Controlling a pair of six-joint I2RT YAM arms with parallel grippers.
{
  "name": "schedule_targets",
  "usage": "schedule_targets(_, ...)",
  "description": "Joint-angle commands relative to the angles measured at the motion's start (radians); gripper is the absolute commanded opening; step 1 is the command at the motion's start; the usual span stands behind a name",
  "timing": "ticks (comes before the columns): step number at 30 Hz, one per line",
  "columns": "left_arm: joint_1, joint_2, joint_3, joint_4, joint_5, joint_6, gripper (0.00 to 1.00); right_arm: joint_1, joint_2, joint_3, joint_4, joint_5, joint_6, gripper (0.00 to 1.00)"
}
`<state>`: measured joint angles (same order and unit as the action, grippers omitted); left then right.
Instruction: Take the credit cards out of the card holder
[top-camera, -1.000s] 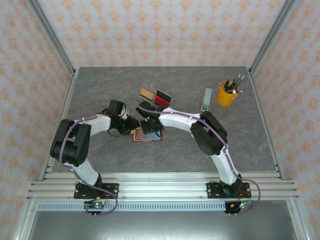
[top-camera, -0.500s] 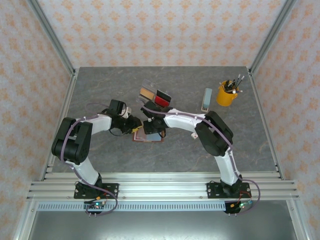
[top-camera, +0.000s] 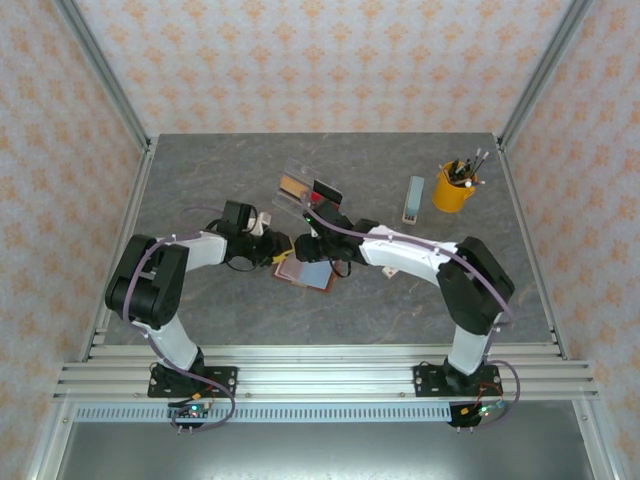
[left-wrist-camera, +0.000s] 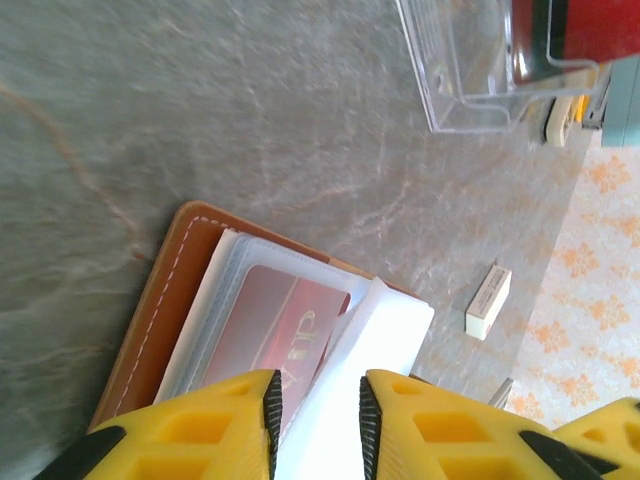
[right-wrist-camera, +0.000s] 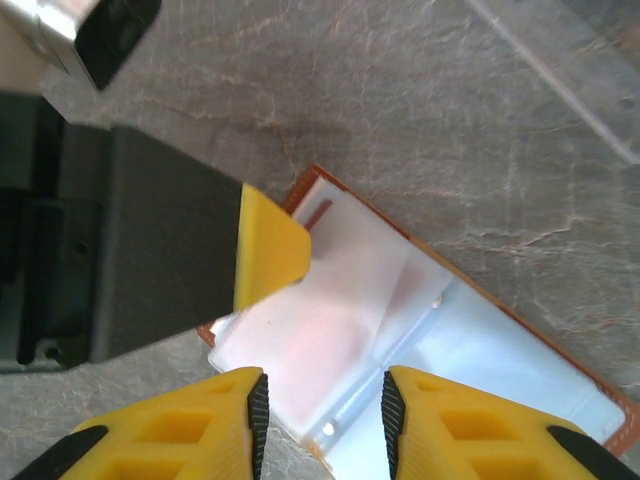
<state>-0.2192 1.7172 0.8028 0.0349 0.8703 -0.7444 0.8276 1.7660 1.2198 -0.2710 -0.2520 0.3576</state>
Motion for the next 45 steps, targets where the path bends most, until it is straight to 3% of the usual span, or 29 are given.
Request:
schedule_targets(1, -0.031, -0.019, 0.001, 0.017, 0.023, -0.019, 0.32, -0.016, -0.075, -0.048, 0.068, 0.092, 0.031, 0.39)
schedule_targets(11, -0.172, -0.033, 0.008, 0.142, -0.002, -0.139, 0.37, -0.059, -0.166, -0.138, 0.118, 0.186, 0.105, 0.42)
schedule_targets(19, -0.252, -0.031, 0.051, 0.149, -0.022, -0.169, 0.41, -0.073, -0.204, -0.171, 0.113, 0.255, 0.146, 0.42)
schedule_targets(29, -0.332, -0.005, 0.106, 0.081, -0.100, -0.168, 0.39, -0.101, -0.278, -0.205, 0.031, 0.434, 0.231, 0.42)
schedule_targets(38, -0.415, 0.122, 0.175, 0.059, -0.144, -0.168, 0.35, -0.111, -0.260, -0.203, -0.004, 0.438, 0.254, 0.42)
schedule_targets(45, -0.427, 0.162, 0.200, 0.014, -0.171, -0.153, 0.37, -0.111, -0.239, -0.198, -0.016, 0.396, 0.245, 0.42)
